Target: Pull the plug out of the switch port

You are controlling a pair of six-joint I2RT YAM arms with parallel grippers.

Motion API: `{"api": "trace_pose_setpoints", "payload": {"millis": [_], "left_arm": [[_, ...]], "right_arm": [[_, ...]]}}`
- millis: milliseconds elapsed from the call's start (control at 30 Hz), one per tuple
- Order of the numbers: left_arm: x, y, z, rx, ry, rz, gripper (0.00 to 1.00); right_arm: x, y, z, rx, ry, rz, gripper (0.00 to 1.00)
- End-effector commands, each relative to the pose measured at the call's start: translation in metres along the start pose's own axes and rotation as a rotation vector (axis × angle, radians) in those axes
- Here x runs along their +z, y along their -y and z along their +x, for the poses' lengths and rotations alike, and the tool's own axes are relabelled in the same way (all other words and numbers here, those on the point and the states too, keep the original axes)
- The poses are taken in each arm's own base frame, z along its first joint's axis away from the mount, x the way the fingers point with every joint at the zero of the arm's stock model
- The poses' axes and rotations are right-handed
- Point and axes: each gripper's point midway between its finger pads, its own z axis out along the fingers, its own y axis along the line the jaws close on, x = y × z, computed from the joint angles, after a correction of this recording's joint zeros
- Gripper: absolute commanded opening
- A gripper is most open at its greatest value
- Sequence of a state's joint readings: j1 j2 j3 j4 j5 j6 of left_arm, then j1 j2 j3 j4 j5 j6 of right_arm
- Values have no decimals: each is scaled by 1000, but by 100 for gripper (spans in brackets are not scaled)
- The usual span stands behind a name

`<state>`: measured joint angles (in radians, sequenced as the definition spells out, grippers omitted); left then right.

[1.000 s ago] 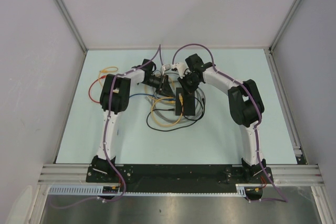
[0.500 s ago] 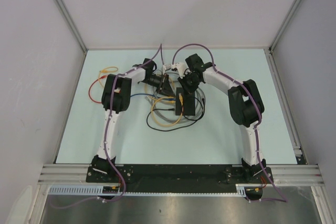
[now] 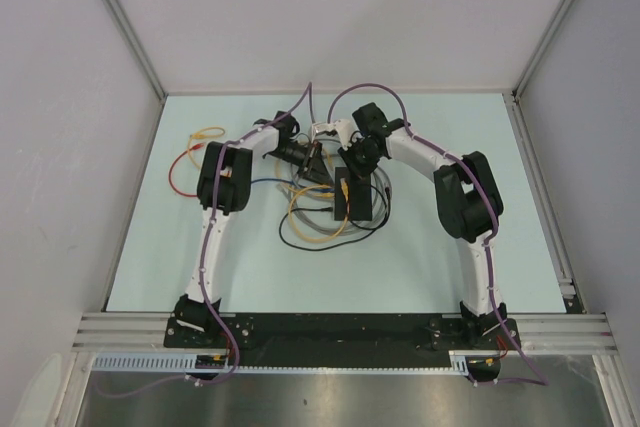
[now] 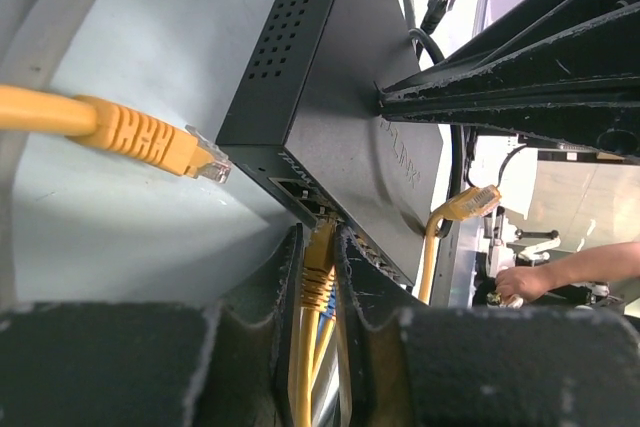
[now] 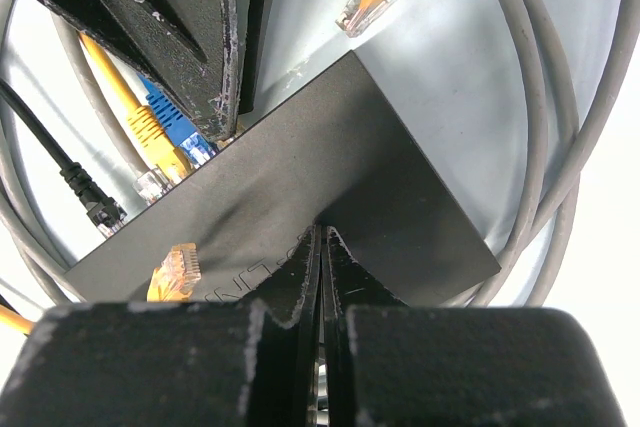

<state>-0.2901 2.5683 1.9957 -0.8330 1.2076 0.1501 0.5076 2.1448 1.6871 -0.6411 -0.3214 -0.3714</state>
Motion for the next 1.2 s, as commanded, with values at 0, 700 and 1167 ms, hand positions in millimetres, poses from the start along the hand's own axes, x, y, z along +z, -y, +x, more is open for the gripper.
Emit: {"api": "trace_pose_setpoints", "payload": {"millis": [0,700,1167], "left_arm": [[-3,-5,7,31,-13,-33,0],[-12,-22,28,-49,-92,-88,0],[-36,-3,0,97,-56,-134,0]], "right_arm": [[29,-21,82,64,-267,-73,0],[30,-20,82,63,-267,-70,0],[31,-18,83,68,-268,-70,0]]}}
